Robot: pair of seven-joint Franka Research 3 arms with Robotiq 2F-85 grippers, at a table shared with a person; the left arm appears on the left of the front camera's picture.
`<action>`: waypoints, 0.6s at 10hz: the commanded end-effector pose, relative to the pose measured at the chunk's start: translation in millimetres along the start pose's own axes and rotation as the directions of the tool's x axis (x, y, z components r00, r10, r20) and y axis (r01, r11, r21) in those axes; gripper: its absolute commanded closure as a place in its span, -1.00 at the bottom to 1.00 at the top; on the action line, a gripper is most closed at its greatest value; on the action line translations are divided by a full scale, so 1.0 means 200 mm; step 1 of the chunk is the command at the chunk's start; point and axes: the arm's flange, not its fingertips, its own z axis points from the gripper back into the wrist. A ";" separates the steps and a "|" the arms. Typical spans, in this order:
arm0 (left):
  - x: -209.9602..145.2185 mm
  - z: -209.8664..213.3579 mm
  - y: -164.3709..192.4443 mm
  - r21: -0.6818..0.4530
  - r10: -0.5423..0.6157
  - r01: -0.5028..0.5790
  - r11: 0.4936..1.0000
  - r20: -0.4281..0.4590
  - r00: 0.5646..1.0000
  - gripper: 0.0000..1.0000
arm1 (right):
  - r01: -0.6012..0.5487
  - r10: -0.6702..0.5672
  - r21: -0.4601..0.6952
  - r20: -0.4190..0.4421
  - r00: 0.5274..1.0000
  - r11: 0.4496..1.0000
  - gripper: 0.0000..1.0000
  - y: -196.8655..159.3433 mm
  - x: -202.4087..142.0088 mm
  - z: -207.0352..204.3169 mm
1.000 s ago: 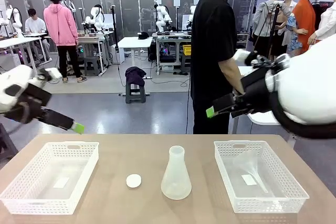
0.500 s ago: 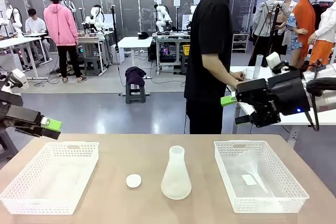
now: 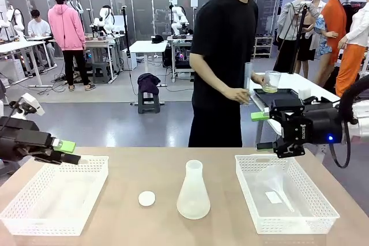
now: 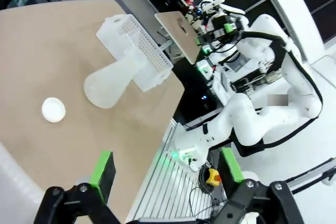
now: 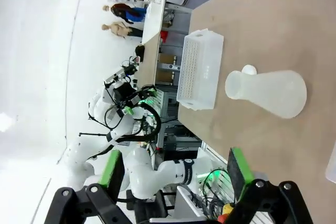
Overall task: Prepare the solutions needed for the experiment.
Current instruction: Pick up the Plastic Funnel and insert it into the Big flask.
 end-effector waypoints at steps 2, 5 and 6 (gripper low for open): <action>0.06 -0.03 -0.02 -0.063 0.083 -0.083 0.995 -0.003 0.997 -1.00 | 0.015 -0.015 -0.016 0.031 0.999 1.000 -1.00 -0.01 0.02 -0.01; 0.10 -0.07 -0.03 -0.077 0.223 -0.224 0.972 -0.019 0.975 -1.00 | 0.026 -0.026 -0.002 0.040 0.999 1.000 -1.00 -0.04 0.01 0.00; 0.11 -0.09 -0.03 -0.099 0.255 -0.254 0.962 -0.001 0.967 -1.00 | 0.012 -0.011 -0.005 0.044 0.999 1.000 -1.00 -0.05 0.02 0.00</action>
